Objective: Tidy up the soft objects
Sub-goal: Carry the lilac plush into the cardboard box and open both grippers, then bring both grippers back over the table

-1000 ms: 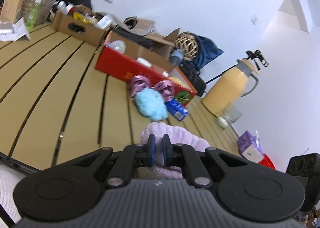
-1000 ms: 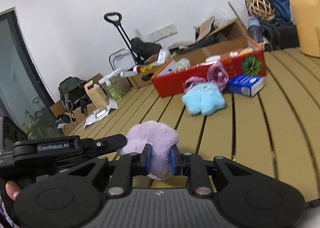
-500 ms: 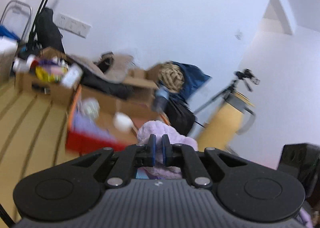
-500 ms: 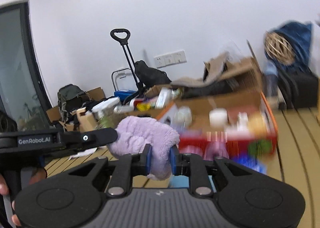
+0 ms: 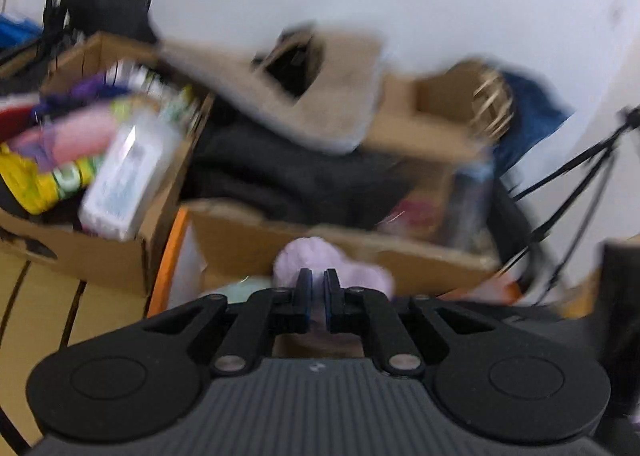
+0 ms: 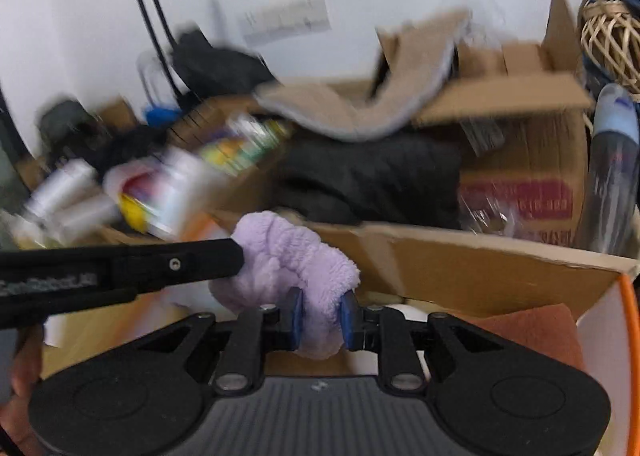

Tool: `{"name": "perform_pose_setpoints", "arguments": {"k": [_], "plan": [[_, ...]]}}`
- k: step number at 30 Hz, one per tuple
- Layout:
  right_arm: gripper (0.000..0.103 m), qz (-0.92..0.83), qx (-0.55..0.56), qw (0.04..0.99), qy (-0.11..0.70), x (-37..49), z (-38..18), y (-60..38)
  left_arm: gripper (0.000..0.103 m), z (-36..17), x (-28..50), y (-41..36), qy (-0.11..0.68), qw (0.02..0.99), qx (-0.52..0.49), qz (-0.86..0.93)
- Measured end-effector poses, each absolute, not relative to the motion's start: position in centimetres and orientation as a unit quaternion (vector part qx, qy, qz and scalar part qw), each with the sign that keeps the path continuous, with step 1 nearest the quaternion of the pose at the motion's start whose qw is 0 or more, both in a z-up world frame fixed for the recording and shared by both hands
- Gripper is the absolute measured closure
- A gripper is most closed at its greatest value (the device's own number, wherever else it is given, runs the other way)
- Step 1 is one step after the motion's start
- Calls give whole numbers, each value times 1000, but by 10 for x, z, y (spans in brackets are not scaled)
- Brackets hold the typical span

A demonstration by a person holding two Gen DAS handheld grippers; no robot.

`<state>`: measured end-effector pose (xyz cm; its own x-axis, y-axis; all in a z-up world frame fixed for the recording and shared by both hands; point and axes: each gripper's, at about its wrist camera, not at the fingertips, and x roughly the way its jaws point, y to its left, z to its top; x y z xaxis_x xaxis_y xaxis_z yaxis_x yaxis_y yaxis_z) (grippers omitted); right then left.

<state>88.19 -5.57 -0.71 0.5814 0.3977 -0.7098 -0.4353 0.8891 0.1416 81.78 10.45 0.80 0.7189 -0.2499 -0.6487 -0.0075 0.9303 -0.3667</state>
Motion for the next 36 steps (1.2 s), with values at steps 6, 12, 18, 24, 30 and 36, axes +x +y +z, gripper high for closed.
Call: {"name": "perform_pose_setpoints", "arguments": {"k": [6, 12, 18, 24, 30, 36], "plan": [[58, 214, -66, 895, 387, 871, -10, -50, 83, -5, 819, 112, 374, 907, -189, -46], [49, 220, -69, 898, 375, 849, 16, -59, 75, 27, 788, 106, 364, 919, -146, -47], [48, 236, -59, 909, 340, 789, 87, -89, 73, 90, 713, 110, 327, 937, -111, -54], [39, 224, -57, 925, 301, 706, 159, -139, 59, 148, 627, 108, 285, 956, -63, -39], [36, 203, -45, 941, 268, 627, 197, -182, 47, 169, 553, 104, 265, 963, -38, -15], [27, 186, -76, 963, 182, 521, 180, -201, 21, 155, 446, 98, 202, 979, -27, -4]]}}
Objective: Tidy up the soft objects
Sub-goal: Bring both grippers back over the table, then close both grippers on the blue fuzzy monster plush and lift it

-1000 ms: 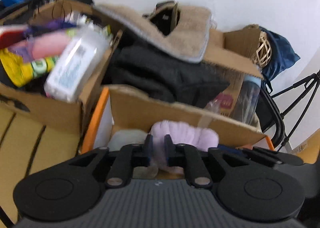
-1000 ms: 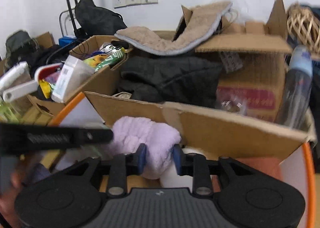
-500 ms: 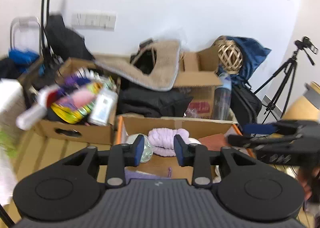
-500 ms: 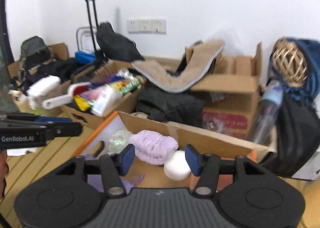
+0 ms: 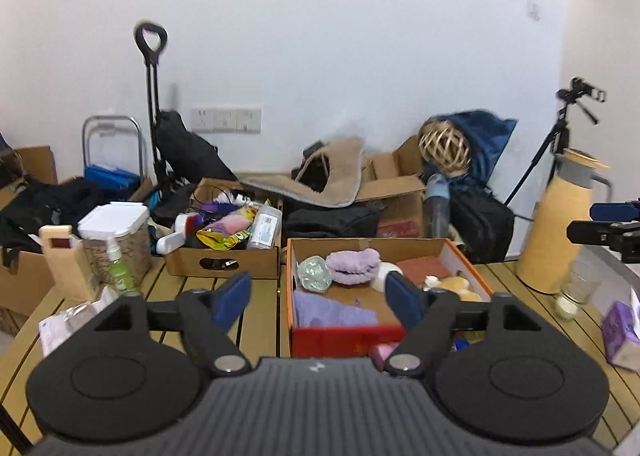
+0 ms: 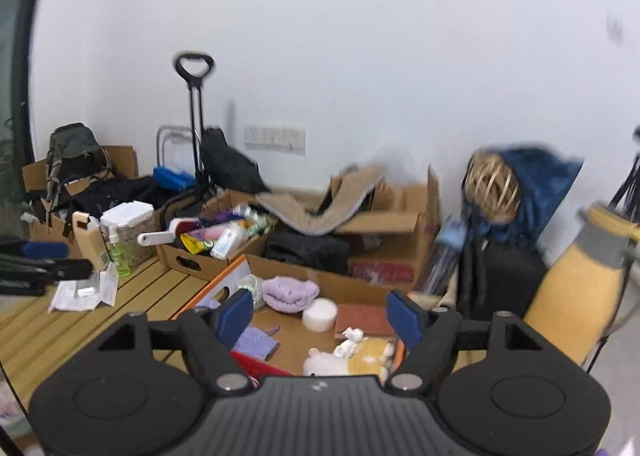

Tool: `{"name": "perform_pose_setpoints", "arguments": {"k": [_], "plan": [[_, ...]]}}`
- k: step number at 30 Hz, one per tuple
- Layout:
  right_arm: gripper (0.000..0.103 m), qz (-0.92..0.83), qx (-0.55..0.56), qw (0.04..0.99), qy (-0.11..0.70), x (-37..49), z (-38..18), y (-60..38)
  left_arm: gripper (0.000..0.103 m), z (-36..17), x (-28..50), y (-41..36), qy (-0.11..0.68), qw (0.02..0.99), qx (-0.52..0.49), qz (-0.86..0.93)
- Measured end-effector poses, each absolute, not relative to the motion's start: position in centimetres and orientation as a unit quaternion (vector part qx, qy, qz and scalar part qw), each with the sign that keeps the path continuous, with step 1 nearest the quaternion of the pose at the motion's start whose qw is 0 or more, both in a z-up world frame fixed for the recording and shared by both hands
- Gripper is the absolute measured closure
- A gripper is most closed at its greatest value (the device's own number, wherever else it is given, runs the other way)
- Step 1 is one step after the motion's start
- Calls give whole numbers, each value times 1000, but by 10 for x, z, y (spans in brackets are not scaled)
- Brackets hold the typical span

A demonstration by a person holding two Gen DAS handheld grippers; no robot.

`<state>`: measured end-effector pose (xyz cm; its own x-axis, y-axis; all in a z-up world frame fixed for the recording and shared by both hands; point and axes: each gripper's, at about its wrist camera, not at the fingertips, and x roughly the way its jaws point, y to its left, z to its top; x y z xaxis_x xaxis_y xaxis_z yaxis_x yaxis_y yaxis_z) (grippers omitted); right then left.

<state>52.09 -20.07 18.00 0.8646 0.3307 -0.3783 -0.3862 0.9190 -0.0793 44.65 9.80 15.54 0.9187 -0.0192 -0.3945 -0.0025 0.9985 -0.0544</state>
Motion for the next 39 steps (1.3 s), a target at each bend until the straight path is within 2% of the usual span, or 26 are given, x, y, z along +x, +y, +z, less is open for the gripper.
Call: {"name": "perform_pose_setpoints", "arguments": {"k": [4, 9, 14, 17, 21, 29, 39], "plan": [[23, 185, -74, 968, 152, 445, 151, -209, 4, 131, 369, 95, 162, 986, -39, -5], [12, 189, -46, 971, 137, 354, 110, -219, 0, 91, 282, 87, 156, 987, -43, -8], [9, 173, -30, 976, 130, 276, 68, -226, 0, 64, 199, 71, 124, 992, -23, 2], [0, 176, -20, 976, 130, 240, 44, -228, 0, 60, 170, 67, 115, 993, -13, -12], [0, 191, -72, 971, 127, 230, 44, -224, 0, 70, 168, 68, 96, 995, -7, 0], [1, 204, -37, 970, 126, 257, 41, -215, 0, 52, 202, 61, 138, 990, -14, -17], [5, 189, 33, 964, 184, 380, 0, -203, 0, 15, 322, 52, 216, 975, -41, -37]]}}
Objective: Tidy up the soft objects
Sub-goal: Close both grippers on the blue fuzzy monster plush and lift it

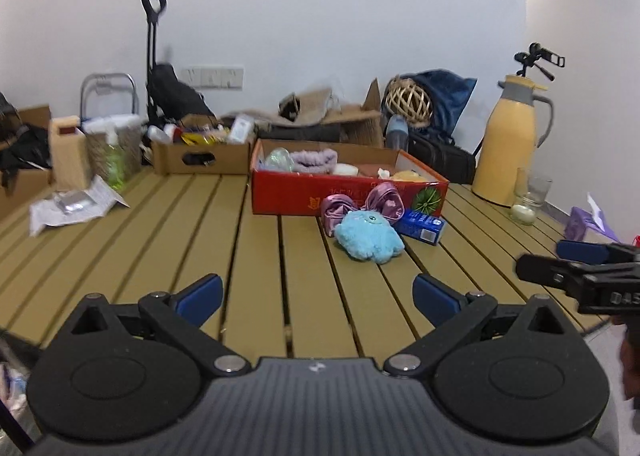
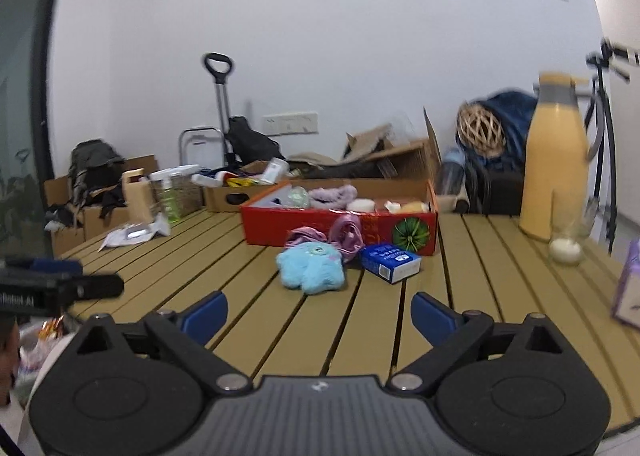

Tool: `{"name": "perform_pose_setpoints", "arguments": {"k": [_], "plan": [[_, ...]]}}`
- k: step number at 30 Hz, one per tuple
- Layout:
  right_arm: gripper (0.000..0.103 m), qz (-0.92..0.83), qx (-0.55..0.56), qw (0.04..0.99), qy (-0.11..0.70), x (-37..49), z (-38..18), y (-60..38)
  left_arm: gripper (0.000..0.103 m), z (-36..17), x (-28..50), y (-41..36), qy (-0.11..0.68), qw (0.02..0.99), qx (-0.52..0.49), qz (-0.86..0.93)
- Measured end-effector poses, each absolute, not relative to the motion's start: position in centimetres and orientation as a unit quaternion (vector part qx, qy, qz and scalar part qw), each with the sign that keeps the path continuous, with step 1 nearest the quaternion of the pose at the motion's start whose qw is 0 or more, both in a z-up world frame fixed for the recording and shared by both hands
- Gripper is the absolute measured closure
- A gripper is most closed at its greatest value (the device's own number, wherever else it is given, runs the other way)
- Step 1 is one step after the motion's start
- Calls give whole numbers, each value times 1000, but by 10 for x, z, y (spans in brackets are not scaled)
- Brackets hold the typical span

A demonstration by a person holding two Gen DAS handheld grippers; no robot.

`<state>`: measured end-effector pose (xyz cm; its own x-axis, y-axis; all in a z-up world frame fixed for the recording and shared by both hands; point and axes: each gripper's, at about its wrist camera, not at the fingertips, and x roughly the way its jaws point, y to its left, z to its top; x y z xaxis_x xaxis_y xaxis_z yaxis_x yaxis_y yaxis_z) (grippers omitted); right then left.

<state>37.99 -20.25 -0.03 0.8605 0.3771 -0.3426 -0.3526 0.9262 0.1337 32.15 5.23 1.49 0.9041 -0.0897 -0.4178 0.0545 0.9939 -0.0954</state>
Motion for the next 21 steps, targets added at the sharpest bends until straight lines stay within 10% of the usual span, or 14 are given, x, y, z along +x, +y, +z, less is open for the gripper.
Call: {"name": "perform_pose_setpoints", "arguments": {"k": [10, 14, 21], "plan": [[30, 221, 146, 918, 295, 571, -39, -167, 10, -18, 491, 37, 290, 948, -65, -113], [44, 217, 147, 914, 308, 599, -55, -157, 50, -43, 531, 40, 316, 937, -83, -127], [64, 260, 181, 892, 322, 598, -67, -157, 67, -54, 536, 47, 328, 923, -128, -154]]}}
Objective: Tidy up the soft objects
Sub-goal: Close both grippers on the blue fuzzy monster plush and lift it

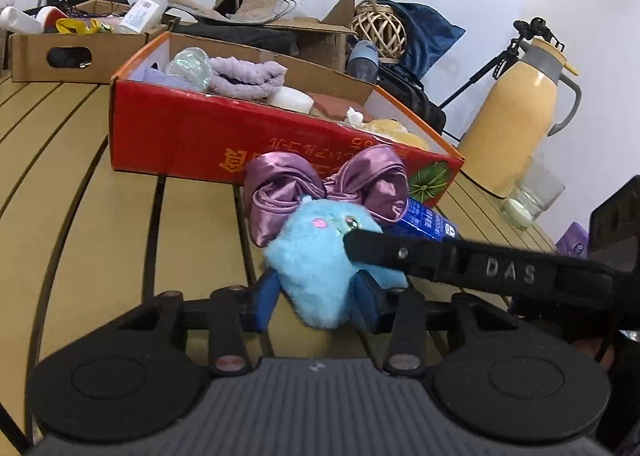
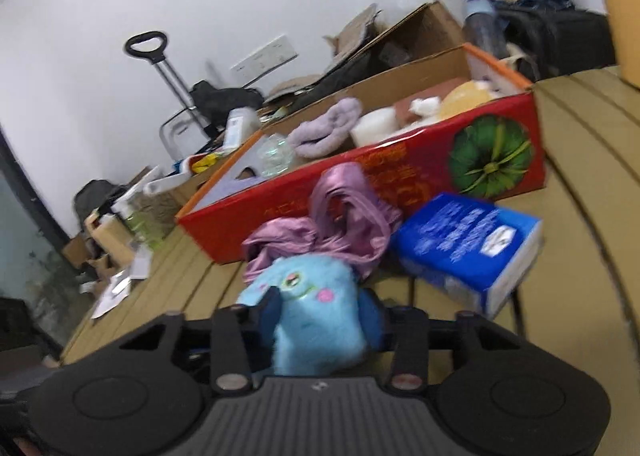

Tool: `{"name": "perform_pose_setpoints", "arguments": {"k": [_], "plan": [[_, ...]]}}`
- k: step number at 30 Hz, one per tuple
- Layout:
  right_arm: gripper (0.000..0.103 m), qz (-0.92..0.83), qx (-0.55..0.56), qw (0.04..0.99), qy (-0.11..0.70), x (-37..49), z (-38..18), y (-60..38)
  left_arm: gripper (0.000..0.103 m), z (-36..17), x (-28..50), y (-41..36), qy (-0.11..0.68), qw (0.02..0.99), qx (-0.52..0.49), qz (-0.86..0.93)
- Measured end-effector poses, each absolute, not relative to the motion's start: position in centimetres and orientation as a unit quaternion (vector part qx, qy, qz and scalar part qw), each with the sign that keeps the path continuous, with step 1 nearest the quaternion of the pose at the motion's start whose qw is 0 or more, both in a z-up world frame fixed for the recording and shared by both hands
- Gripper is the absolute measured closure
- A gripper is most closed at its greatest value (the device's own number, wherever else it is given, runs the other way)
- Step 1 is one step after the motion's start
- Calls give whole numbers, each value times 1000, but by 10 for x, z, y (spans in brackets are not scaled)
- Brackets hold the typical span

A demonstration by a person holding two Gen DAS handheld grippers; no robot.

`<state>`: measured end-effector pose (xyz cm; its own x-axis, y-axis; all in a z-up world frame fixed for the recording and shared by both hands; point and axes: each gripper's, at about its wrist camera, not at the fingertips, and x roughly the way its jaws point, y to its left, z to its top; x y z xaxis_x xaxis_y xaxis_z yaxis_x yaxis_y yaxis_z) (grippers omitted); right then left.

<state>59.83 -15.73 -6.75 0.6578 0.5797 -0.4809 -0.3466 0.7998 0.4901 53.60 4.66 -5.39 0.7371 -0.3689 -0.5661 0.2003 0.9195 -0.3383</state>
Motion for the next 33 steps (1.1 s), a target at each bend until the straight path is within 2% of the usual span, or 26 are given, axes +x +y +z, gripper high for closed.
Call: {"name": "perform_pose_setpoints", "arguments": {"k": [4, 13, 23, 33], "plan": [[66, 262, 178, 894, 317, 597, -68, -157, 71, -55, 536, 49, 328, 921, -136, -158], [70, 259, 182, 894, 318, 585, -63, -159, 73, -52, 525, 48, 302, 931, -130, -160], [70, 273, 210, 899, 271, 446, -19, -189, 73, -9, 386, 36, 248, 942, -132, -184], [70, 277, 182, 919, 216, 377, 16, -190, 73, 22, 325, 25, 208, 956, -110, -174]]}}
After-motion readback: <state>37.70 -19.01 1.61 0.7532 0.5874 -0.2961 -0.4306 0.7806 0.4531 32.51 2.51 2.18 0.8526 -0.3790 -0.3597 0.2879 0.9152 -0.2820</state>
